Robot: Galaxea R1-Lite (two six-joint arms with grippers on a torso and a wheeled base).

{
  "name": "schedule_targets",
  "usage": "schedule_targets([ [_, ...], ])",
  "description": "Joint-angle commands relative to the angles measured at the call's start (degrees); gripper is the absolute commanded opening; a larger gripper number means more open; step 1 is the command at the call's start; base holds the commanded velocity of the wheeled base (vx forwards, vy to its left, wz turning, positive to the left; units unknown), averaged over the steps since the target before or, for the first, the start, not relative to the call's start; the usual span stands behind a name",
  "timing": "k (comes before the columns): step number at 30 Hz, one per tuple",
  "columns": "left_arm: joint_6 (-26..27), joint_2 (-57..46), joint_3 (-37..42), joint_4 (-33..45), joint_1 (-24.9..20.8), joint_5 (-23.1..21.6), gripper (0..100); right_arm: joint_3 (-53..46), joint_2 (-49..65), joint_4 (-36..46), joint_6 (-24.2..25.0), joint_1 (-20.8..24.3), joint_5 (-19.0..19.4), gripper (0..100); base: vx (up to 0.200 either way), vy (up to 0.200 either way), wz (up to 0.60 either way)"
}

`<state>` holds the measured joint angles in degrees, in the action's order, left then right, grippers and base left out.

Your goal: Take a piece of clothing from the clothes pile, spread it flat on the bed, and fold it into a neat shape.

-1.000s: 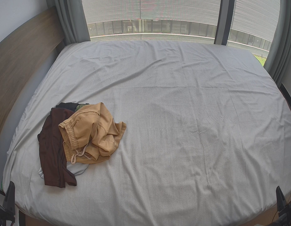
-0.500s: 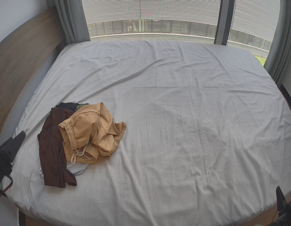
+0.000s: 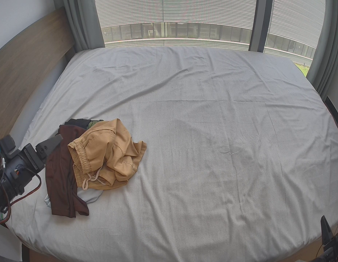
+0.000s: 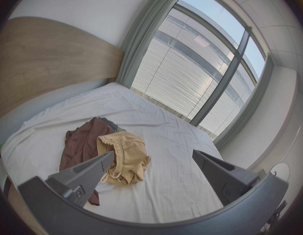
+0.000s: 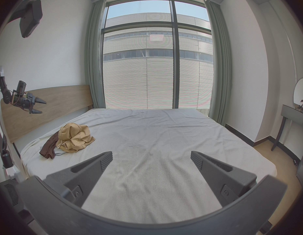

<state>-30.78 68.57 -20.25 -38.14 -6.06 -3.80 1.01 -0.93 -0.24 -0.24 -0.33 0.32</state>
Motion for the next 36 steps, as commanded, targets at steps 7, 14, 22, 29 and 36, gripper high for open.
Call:
schedule_targets([
  [7,-1.6,12.1,-2.9,-1.8,2.8,-2.4,100,-1.0,0.9,0.0,0.0,0.1,0.0,100,0.000,0.000,0.00],
  [14,-1.6,19.5,-2.5,-6.7,4.7,-2.6,100,-1.0,0.9,0.0,0.0,0.1,0.0,100,0.000,0.000,0.00],
  [22,-3.2,27.0,-3.2,-12.7,5.6,-4.5,100,-1.0,0.9,0.0,0.2,0.1,0.0,100,0.000,0.000,0.00],
  [29,-4.6,33.9,-6.5,-13.9,5.9,-4.4,100,-1.0,0.9,0.0,0.1,0.1,0.0,100,0.000,0.000,0.00],
  [36,-6.7,38.0,-11.2,-13.9,5.7,-4.4,100,-1.0,0.9,0.0,0.1,0.1,0.0,100,0.000,0.000,0.00],
])
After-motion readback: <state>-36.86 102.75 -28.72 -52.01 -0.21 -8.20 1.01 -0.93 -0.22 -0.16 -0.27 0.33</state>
